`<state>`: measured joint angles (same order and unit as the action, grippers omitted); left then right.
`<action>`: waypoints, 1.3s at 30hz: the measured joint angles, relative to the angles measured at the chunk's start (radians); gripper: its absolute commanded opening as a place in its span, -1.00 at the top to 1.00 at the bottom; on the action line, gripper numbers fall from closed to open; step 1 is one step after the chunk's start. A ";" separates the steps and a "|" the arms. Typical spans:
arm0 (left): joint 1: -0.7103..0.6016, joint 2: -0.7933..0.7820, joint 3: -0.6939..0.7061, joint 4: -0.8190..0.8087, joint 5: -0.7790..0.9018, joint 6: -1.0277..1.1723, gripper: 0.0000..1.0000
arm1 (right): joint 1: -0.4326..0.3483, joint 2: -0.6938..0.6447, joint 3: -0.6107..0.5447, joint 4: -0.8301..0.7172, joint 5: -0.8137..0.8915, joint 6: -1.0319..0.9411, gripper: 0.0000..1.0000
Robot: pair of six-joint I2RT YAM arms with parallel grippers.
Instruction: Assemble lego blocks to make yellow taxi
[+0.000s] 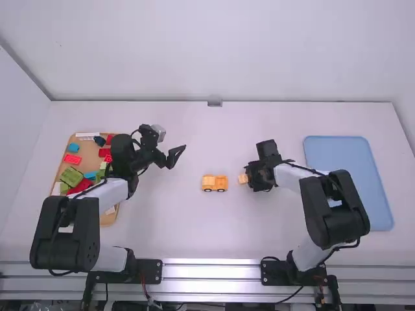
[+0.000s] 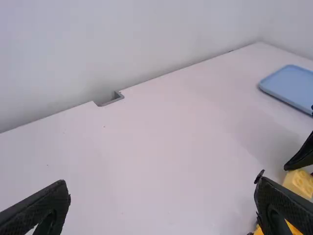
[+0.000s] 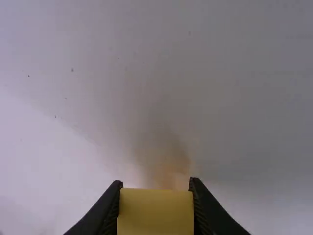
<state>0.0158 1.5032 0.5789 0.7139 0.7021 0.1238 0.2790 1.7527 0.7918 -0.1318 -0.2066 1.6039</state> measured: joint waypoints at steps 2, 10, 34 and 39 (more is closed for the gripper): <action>0.000 0.000 0.000 0.000 0.000 0.000 -0.98 | 0.014 0.000 0.000 -0.003 0.000 -0.006 0.75; 0.000 0.000 0.000 0.000 0.000 0.000 -0.98 | 0.030 0.000 0.000 -0.030 -0.008 -0.006 0.25; 0.000 0.000 0.000 -0.007 0.000 0.000 -0.98 | -0.007 -0.004 0.018 -0.063 -0.054 -0.055 -0.66; 0.000 0.000 0.000 -0.007 0.000 0.000 -0.98 | -0.075 -0.004 0.108 -0.080 -0.140 -0.291 -0.97</action>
<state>0.0158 1.5032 0.5789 0.7071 0.7025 0.1238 0.2039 1.7485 0.9001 -0.2123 -0.3462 1.3128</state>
